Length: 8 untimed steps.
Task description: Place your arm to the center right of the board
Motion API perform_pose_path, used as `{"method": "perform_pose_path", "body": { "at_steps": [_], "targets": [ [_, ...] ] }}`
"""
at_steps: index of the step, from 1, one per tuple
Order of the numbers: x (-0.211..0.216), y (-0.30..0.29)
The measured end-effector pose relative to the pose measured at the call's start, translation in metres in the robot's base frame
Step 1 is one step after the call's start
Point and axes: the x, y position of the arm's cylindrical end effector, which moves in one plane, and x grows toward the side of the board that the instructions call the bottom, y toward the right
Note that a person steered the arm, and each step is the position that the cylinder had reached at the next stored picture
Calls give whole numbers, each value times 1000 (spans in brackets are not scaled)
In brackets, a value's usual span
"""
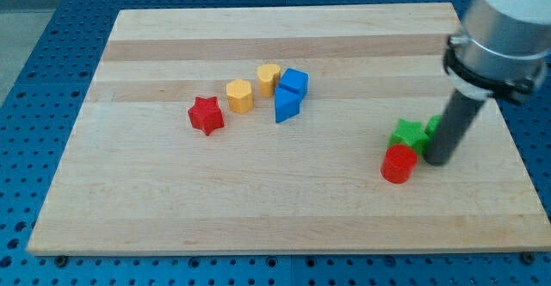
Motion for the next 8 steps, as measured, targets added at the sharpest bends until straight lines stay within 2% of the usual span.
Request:
{"method": "perform_pose_path", "body": {
  "at_steps": [1,2,3,5,6,7,8],
  "targets": [
    [-26,-20],
    [-34,-87],
    [-12,-155],
    [-8,-39],
    [-10,-28],
    [0,7],
    [-23,45]
  ]
}}
